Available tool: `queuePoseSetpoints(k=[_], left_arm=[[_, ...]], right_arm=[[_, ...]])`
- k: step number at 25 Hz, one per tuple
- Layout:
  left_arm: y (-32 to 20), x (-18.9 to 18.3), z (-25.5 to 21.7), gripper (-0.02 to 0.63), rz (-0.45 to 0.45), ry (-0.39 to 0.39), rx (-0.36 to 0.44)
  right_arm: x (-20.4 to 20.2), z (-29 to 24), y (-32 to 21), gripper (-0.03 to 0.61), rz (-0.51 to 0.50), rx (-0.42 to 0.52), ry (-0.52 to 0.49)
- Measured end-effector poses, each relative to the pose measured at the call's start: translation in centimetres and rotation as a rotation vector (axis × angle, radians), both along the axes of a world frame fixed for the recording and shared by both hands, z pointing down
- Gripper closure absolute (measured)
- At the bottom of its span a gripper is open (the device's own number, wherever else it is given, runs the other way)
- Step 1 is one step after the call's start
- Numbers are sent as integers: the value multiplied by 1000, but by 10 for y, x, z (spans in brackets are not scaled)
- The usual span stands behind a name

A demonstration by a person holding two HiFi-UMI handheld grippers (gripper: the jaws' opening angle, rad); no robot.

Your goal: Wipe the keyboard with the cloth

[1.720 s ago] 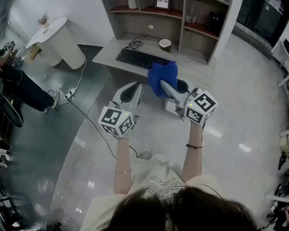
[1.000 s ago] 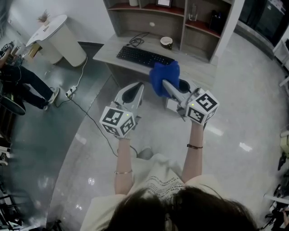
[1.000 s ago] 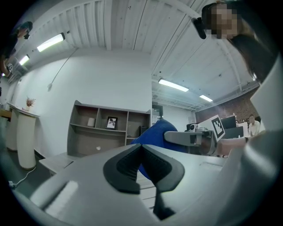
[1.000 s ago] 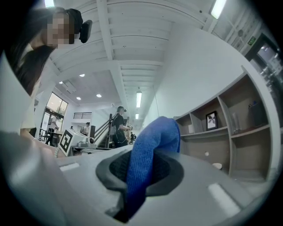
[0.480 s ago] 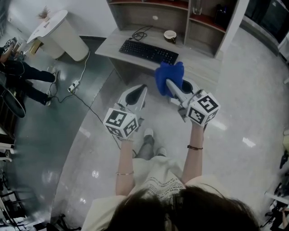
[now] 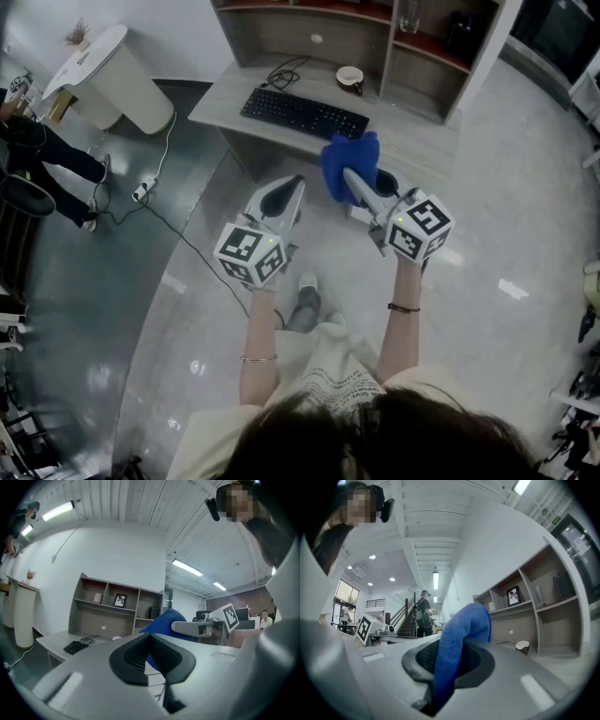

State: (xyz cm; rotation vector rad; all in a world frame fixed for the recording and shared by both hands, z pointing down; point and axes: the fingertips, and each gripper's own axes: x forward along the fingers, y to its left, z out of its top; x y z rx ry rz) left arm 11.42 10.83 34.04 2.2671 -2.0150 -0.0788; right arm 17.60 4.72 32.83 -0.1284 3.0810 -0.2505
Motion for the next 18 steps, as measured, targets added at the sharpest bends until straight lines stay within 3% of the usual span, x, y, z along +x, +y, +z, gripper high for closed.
queuePoseSetpoints(k=[18], left_arm=[[-47, -63, 7, 623, 99, 38, -5]], right_arm=[[-58, 7, -40, 526, 72, -19, 19]])
